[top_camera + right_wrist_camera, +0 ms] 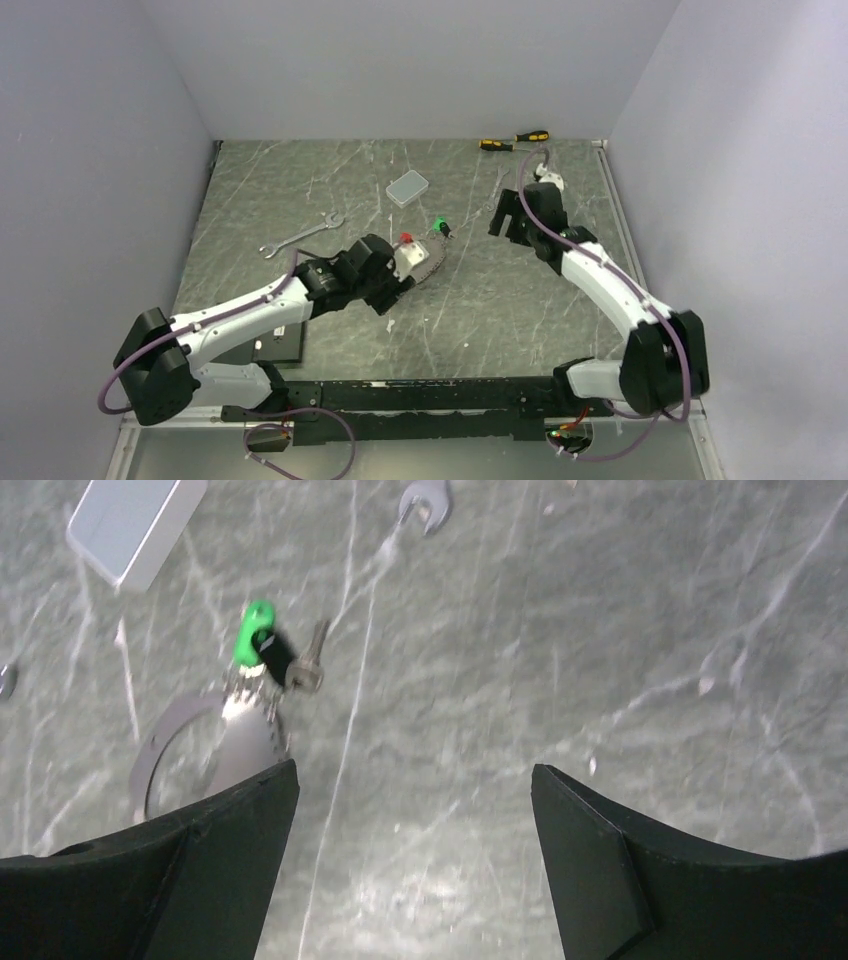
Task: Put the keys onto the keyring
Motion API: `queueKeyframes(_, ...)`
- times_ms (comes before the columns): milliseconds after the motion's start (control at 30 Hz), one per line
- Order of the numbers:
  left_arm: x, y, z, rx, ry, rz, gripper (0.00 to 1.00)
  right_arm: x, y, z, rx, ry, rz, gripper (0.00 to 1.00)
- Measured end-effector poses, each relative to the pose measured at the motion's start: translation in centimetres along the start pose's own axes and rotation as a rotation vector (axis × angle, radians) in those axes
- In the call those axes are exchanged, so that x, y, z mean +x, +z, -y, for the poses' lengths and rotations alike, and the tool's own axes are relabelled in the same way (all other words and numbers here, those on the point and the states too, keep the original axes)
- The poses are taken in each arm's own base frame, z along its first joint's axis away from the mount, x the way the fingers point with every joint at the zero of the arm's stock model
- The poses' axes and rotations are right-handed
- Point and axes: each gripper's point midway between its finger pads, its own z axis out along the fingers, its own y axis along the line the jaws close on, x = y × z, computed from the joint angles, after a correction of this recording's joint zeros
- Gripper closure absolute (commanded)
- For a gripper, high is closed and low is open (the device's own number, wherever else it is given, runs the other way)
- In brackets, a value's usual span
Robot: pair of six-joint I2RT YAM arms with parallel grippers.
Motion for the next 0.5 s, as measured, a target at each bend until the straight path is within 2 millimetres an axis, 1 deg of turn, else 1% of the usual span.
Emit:
queueKeyframes(67,-1.0,0.1,1.9,0.053,0.093,0.042,0.38,1.2,-1.6,0.1,-0.050,0.004,0.008,0.09)
queueKeyframes(167,-2.3,0.6,4.6,0.112,0.246,0.098,0.38,2.8,-3.2,0.4,-0.100,0.008,0.018,0.08)
queueKeyframes(267,-2.3,2.3,6.6,0.149,0.408,0.103,0.39,3.6,-4.5,0.7,-0.135,0.015,0.042,0.08)
queueKeyframes(367,-1.1,4.5,7.1,0.156,0.530,0.078,0.39,3.8,-5.4,0.5,-0.176,0.023,0.074,0.08)
queueKeyframes(433,0.3,5.5,6.9,0.158,0.584,0.053,0.41,4.0,-5.9,0.3,-0.207,0.027,0.088,0.08)
queueKeyframes(500,1.1,6.2,6.7,0.154,0.624,0.039,0.42,4.2,-6.1,0.3,-0.225,0.029,0.097,0.08)
